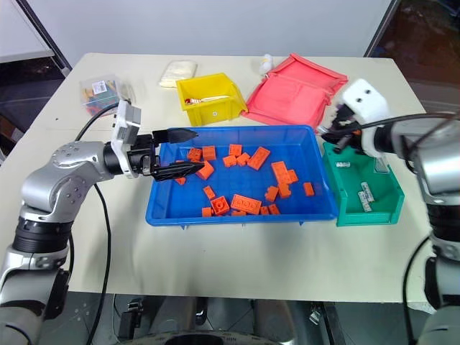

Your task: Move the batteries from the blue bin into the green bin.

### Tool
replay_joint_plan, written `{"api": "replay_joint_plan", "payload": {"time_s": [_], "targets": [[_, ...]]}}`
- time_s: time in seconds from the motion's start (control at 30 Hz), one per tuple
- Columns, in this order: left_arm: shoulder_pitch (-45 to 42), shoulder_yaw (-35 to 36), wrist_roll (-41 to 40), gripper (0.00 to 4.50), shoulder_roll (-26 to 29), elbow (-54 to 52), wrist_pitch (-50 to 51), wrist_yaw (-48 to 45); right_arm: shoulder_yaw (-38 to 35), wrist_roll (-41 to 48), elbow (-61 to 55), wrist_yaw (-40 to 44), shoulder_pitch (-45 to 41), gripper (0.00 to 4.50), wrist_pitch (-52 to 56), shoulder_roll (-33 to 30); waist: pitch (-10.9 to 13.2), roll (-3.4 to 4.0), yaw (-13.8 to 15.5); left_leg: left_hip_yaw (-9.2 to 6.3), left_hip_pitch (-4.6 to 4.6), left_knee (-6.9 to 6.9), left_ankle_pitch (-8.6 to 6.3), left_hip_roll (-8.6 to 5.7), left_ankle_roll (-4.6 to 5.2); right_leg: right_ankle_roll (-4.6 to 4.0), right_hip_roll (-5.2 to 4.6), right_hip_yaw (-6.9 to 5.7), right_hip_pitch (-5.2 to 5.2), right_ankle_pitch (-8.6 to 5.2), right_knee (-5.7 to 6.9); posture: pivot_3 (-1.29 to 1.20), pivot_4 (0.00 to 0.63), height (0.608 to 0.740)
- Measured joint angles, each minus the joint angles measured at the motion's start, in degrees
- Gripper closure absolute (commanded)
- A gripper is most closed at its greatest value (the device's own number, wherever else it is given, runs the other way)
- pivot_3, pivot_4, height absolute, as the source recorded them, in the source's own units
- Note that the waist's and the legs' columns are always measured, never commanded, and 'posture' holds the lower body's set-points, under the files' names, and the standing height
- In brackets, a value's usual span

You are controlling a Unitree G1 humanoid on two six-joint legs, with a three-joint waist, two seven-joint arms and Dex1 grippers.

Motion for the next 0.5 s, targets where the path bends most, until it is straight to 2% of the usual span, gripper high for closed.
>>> {"api": "replay_joint_plan", "payload": {"time_s": [0.13,0.2,0.3,0.4,0.43,0.5], "targets": [[-0.98,-0.92,0.97,0.0,-1.03,2.48,-1.22,-2.13,-4.21,1.78,-2.14,-0.05,6.49,4.45,1.3,-1.51,-0.01,0.01,0.08,-0.01,0.02,0.01,0.0,0.02,0.0,0.0,0.04,0.01,0.02,0.0,0.02,0.0,0.15,0.74],[-1.33,-1.57,1.9,0.0,-1.12,3.59,-1.78,-2.86,-4.66,2.45,-2.72,-0.3,8.57,3.35,1.57,-1.52,-0.01,0.01,0.16,0.0,0.0,0.04,0.0,0.02,0.0,0.0,0.03,0.03,0.02,0.0,0.02,0.0,0.15,0.74],[-1.85,-2.52,3.29,0.0,-1.29,4.59,-2.85,-3.54,-5.36,2.49,-3.26,-1.16,11.47,1.98,1.01,-1.53,-0.01,0.01,0.44,0.0,-0.02,0.09,0.0,0.01,0.0,0.0,0.03,0.03,0.05,0.0,0.02,0.0,0.15,0.74],[-2.11,-2.66,4.23,0.0,-1.32,5.06,-3.45,-4.12,-5.61,2.43,-3.08,-2.3,12.41,0.33,-0.18,-1.5,0.0,0.01,0.41,-0.01,-0.02,0.13,0.0,0.01,0.0,0.0,0.03,0.02,0.06,0.0,0.02,0.0,0.15,0.74],[-2.23,-2.66,4.32,0.0,-1.41,5.08,-3.45,-4.2,-5.64,2.41,-2.8,-2.81,12.42,0.02,-0.79,-1.5,-0.01,0.01,0.39,-0.02,-0.02,0.13,0.0,0.01,0.0,0.0,0.03,0.02,0.06,0.0,0.02,0.0,0.15,0.74],[-2.33,-2.65,4.37,0.0,-1.42,5.08,-3.45,-4.18,-5.62,2.43,-2.25,-3.67,12.14,0.02,-1.08,-1.46,-0.01,0.01,0.38,-0.02,-0.02,0.14,0.0,0.01,0.0,0.0,0.03,0.02,0.07,0.0,0.02,0.0,0.15,0.74]]}}
